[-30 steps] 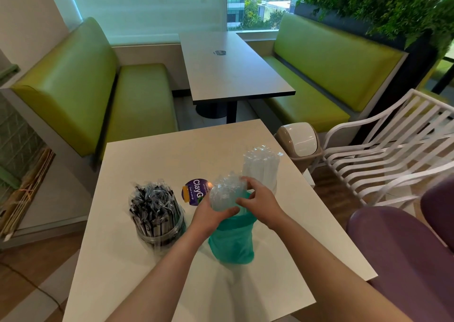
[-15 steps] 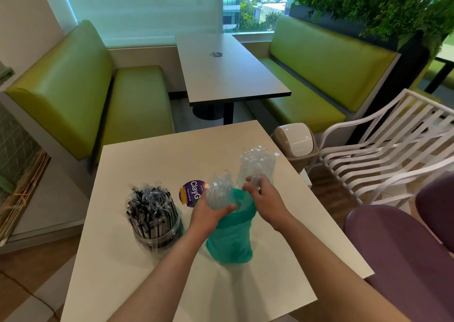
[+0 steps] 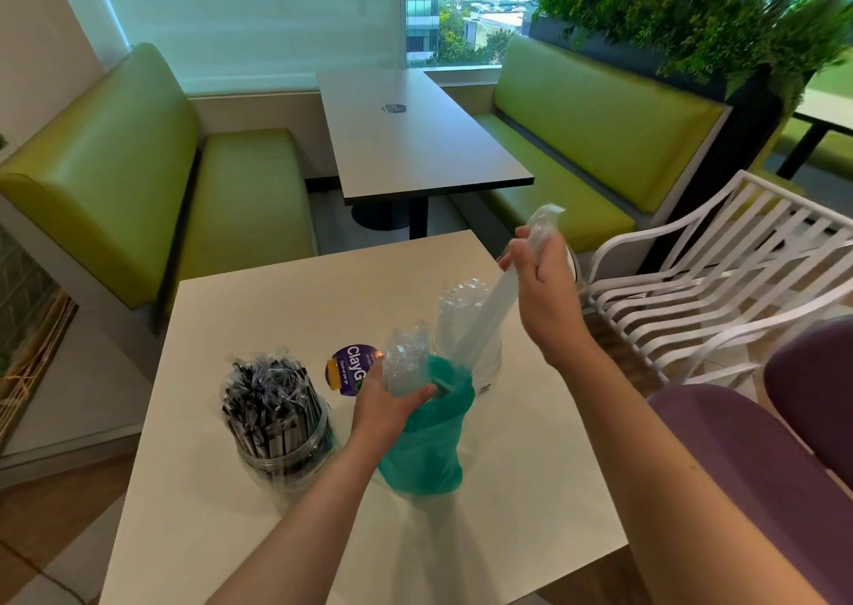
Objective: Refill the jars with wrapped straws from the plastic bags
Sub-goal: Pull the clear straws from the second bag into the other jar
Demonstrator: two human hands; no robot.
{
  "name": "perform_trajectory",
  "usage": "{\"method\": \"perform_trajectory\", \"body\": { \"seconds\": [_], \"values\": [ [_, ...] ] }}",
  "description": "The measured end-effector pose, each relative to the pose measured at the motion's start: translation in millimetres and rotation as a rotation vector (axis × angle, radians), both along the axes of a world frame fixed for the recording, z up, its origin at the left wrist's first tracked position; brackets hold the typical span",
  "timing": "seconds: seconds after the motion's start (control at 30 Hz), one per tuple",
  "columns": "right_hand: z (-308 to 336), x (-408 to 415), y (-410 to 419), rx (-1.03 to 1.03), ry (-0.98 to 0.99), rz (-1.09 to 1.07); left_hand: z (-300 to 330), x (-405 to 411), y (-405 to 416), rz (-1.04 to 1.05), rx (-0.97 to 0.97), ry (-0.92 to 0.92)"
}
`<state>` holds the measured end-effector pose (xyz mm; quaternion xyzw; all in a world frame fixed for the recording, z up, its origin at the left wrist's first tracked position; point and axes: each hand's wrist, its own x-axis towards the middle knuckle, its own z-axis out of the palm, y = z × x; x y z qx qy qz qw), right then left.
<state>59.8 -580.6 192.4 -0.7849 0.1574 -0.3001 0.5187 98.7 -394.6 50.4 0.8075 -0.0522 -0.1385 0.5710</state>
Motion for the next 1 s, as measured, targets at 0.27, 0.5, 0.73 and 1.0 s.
{"method": "perform_trajectory", "body": {
  "seconds": [0.27, 0.5, 0.73, 1.0],
  "values": [
    [-6.4, 3.2, 3.9, -0.071, 0.059, 0.013, -1.9, 0.1, 3.4, 0.019, -0.029, 0.017],
    [-64.2, 11.7, 18.4, -0.237, 0.399, 0.103, -5.5, 1.2, 3.4, 0.024, -0.017, 0.027],
    [-97.6, 9.4, 25.2, -0.176, 0.474, 0.090, -7.8, 1.8, 4.5, 0.037, 0.002, 0.033],
    [-96.1, 4.8, 29.4, -0.195, 0.290, 0.047, -8.0, 3.2, 6.9, 0.039, -0.001, 0.047]
  ]
}}
